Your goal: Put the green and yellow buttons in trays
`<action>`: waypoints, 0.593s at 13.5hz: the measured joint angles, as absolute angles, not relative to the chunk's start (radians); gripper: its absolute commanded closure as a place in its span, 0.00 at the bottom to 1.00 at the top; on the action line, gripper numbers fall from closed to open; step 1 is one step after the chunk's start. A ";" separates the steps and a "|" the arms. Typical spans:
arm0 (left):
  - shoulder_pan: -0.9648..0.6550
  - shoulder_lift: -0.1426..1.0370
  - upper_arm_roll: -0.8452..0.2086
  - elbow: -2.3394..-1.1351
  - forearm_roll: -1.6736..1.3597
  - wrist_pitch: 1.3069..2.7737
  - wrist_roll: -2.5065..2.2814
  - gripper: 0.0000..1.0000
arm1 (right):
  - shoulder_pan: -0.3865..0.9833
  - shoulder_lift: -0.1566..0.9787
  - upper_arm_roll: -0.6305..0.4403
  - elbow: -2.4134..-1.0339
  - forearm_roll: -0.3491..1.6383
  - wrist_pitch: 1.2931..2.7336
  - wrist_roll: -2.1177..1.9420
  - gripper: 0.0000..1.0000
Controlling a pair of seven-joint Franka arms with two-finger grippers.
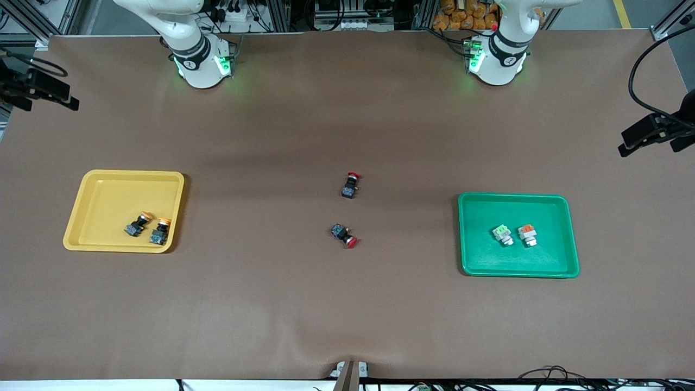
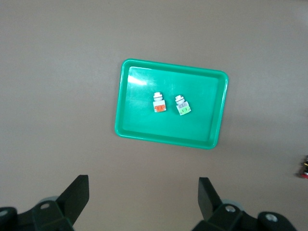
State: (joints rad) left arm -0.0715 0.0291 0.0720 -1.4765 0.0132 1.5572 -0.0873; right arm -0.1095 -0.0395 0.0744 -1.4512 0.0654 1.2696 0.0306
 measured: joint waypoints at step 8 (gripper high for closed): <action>-0.173 0.002 0.147 -1.528 0.012 1.556 -0.070 0.00 | -0.083 -0.034 0.079 -1.504 0.065 1.413 0.054 0.00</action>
State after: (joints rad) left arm -0.1735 0.0019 0.1469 -1.5281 0.0116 1.5563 -0.0703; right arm -0.0830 -0.0341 0.0794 -1.5038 0.0651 1.4132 0.0544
